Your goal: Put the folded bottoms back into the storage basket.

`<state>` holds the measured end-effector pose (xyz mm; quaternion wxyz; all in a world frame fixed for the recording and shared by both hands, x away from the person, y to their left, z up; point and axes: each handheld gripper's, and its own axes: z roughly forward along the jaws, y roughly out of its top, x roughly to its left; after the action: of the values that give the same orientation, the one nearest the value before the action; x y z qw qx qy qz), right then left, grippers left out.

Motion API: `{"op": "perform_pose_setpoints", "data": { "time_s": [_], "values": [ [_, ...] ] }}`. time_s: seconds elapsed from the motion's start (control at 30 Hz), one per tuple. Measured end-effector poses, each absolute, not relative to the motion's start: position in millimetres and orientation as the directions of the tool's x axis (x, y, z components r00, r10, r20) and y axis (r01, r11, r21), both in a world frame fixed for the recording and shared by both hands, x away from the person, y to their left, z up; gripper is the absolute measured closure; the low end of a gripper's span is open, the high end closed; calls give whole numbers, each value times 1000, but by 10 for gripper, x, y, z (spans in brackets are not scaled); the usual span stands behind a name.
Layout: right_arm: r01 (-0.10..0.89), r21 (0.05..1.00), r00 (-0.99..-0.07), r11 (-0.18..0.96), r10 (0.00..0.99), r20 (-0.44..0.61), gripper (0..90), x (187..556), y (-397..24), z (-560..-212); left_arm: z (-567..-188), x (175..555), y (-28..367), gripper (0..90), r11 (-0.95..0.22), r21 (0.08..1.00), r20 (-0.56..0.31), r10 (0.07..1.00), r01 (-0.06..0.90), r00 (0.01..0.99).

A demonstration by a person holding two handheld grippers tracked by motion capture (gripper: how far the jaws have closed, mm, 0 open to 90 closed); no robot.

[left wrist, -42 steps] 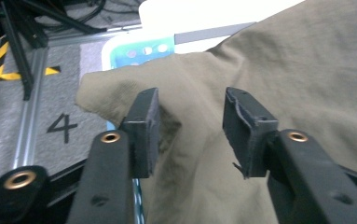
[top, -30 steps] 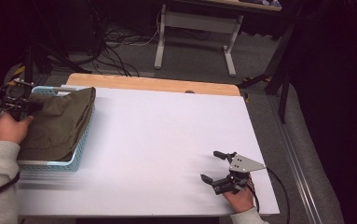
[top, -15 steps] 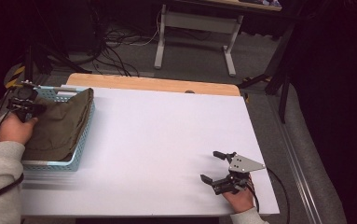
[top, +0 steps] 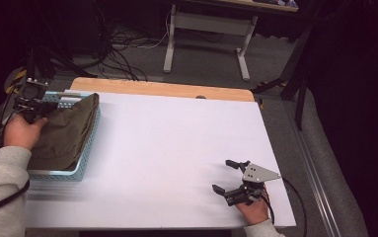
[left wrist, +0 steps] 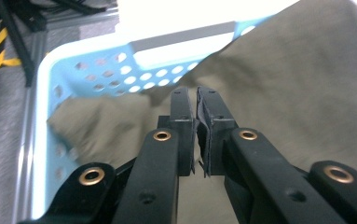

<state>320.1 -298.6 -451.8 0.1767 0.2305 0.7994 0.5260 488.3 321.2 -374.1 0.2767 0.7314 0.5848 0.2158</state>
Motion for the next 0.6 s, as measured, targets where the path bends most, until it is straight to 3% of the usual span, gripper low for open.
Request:
{"op": "perform_pose_setpoints", "data": {
  "time_s": [0.6],
  "values": [
    [181,922,-836,343,547,-40,31,3195,-2983,-4518,-3863,5092,2714,842,-189,651,-107,936,735,335]
  ]
}}
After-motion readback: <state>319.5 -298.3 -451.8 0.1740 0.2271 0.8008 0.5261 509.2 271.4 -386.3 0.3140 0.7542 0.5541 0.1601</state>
